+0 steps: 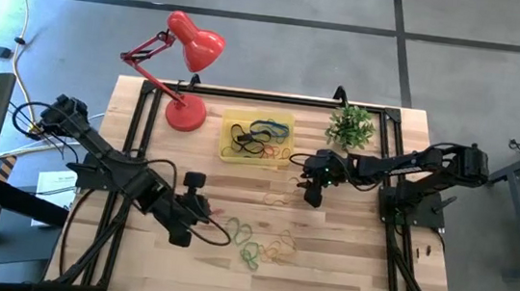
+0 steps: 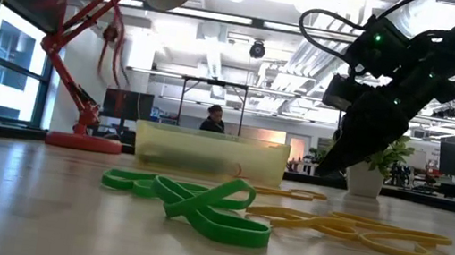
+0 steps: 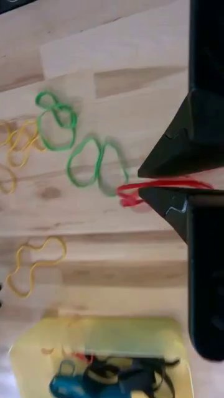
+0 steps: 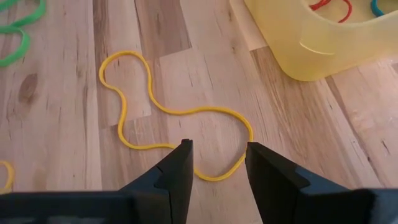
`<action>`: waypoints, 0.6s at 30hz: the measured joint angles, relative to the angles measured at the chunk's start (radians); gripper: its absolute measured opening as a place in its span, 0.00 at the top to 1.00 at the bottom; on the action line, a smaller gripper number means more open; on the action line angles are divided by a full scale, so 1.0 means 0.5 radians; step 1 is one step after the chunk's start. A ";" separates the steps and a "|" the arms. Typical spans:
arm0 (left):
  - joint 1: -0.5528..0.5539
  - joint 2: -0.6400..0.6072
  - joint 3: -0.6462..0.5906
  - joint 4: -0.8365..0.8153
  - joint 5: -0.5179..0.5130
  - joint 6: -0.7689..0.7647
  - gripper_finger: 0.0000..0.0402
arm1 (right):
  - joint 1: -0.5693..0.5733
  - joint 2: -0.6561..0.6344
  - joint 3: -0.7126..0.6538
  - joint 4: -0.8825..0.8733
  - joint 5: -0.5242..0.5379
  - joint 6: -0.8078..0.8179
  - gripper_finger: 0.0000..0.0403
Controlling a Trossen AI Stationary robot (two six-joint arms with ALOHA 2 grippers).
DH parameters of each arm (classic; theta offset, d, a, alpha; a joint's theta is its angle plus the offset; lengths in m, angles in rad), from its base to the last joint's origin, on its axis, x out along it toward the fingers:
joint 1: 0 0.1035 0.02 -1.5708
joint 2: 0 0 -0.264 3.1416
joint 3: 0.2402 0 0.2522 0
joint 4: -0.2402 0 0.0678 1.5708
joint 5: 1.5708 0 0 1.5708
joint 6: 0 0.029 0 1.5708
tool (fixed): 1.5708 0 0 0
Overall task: Pick and place rubber bands into bin
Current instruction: Put the red rubber band into the yellow container
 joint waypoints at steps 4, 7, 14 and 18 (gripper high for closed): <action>0.000 0.048 0.000 0.014 0.054 0.004 0.86 | 0.000 0.000 0.000 0.036 -0.001 0.032 0.66; 0.000 0.067 0.000 0.010 0.079 0.005 0.78 | -0.001 0.000 0.000 0.042 -0.001 0.053 0.66; -0.001 0.085 -0.064 0.009 0.153 0.037 0.67 | -0.001 0.000 0.000 0.043 -0.001 0.075 0.66; 0.000 0.179 -0.154 0.088 0.215 0.048 0.66 | -0.001 0.000 0.000 0.049 0.003 0.070 0.66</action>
